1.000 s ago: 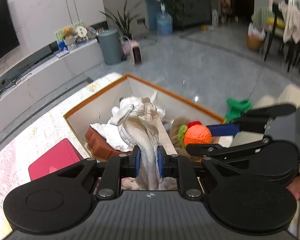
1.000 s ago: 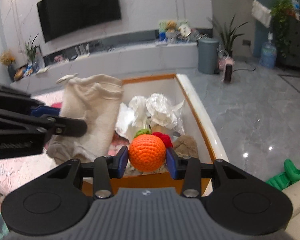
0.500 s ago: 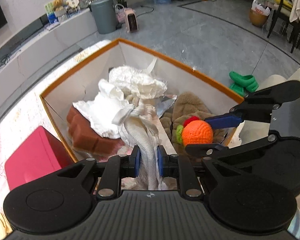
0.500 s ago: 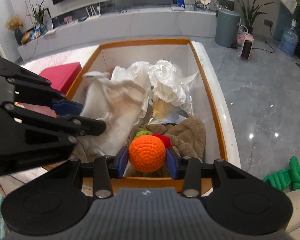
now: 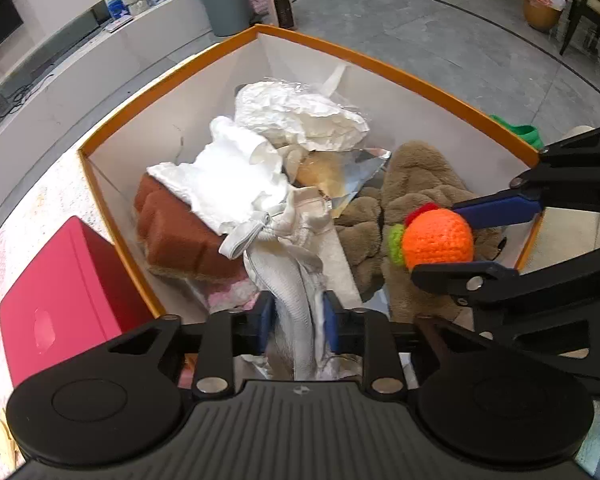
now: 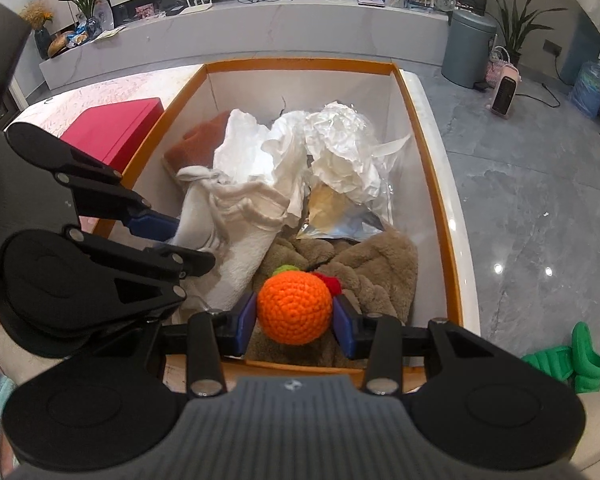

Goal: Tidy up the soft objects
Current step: 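Lower both items into the shoebox and open both grippers, then move both open grippers back from the shoebox toward the bed, then grasp the yellow cloth with the left gripper while the right grasps the clear plastic bag, then carry the yellow cloth and clear plastic bag over the shoebox with both grippers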

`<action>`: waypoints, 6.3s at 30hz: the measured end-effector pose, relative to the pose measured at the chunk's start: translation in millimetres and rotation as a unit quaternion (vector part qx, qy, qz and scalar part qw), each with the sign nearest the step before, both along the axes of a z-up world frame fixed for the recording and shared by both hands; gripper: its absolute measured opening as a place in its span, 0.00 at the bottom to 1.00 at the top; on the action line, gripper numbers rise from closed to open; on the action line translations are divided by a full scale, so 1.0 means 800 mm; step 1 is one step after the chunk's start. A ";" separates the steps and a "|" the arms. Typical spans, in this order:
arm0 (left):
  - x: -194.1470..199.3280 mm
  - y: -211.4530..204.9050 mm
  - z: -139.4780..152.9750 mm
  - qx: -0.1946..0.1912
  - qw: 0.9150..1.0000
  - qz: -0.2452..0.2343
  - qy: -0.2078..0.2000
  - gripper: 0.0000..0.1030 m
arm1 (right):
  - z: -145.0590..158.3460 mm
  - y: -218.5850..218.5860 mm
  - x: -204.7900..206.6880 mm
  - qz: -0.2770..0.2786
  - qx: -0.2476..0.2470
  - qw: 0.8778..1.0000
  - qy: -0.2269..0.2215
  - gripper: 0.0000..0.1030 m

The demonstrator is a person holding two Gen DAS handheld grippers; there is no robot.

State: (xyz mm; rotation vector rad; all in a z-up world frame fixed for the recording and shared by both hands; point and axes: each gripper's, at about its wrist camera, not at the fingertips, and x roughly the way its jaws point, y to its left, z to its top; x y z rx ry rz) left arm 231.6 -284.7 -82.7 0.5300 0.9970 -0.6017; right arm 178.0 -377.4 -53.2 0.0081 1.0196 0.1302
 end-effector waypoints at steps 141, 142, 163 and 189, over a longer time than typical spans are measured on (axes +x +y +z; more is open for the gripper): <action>0.086 0.522 -0.086 -0.122 0.923 0.342 -0.125 0.11 | -0.137 0.470 0.172 0.151 0.014 0.975 -0.164 0.05; 0.086 0.523 -0.085 -0.116 0.922 0.347 -0.127 0.07 | -0.138 0.468 0.171 0.151 0.015 0.975 -0.164 0.05; 0.031 0.507 -0.008 -0.148 0.912 0.334 -0.188 0.06 | -0.073 0.457 0.124 0.159 0.026 0.963 -0.217 0.01; -0.135 0.338 0.101 -0.268 0.919 0.214 -0.192 0.06 | 0.073 0.278 -0.121 0.025 0.053 0.960 -0.275 0.01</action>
